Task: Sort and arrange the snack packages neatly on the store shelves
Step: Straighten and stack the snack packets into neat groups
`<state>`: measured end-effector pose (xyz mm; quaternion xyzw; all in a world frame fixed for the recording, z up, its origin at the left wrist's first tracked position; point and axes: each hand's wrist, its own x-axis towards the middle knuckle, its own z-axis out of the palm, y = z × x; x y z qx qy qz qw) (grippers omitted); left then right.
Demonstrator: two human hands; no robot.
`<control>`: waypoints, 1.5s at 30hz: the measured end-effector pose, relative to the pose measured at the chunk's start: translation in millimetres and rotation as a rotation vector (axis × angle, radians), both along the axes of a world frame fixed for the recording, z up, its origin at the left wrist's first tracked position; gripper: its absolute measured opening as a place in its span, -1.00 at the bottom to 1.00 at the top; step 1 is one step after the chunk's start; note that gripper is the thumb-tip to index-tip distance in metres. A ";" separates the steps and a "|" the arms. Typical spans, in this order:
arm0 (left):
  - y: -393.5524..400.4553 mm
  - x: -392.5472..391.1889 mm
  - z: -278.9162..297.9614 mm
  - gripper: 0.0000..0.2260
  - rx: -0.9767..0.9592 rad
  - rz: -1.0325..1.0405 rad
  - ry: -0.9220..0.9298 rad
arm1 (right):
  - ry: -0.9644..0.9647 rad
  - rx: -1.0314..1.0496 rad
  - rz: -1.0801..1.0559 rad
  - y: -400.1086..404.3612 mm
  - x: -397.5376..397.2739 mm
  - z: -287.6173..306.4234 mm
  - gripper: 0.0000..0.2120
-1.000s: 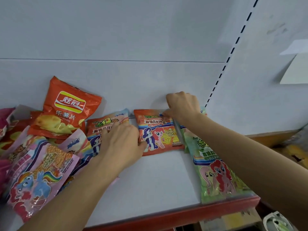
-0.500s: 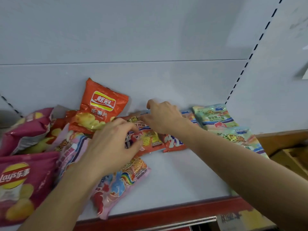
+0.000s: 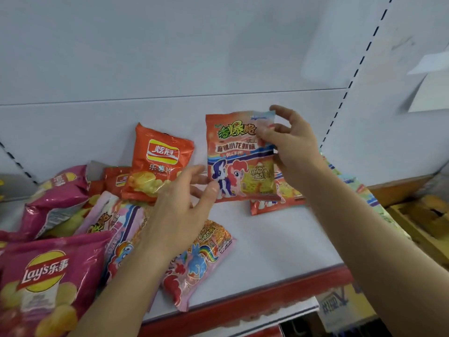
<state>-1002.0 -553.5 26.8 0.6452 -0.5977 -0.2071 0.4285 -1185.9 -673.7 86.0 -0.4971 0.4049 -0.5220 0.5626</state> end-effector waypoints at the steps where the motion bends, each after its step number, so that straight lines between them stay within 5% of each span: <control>1: 0.4 -1.4 3.1 -0.61 0.047 -0.033 0.063 | -0.062 0.031 -0.011 4.8 -2.5 2.7 -0.58; 7: 3.0 -8.3 17.2 -0.80 0.142 -0.162 0.164 | -0.070 0.123 -0.059 27.8 -18.3 11.2 -0.94; 10: 7.1 -10.7 19.9 -0.76 0.141 -0.166 0.152 | -0.018 0.080 -0.112 28.4 -27.0 13.7 -0.80; 16: 11.1 -27.6 27.2 -0.81 0.104 -0.100 0.078 | 0.477 -0.275 -0.270 3.6 -43.6 18.6 -0.66; 24: 19.8 -68.2 16.9 -0.71 0.206 -0.029 -0.117 | 1.001 -0.405 -0.115 -23.9 -82.5 3.7 -0.82; 33: 19.7 -108.9 -2.1 -0.67 0.227 0.035 -0.398 | 1.115 -0.372 0.020 -43.1 -102.2 -41.7 -0.77; 45: 32.1 -118.2 -11.5 -0.70 0.327 0.009 -0.347 | 1.138 -0.378 0.147 -38.0 -113.1 -52.1 -0.84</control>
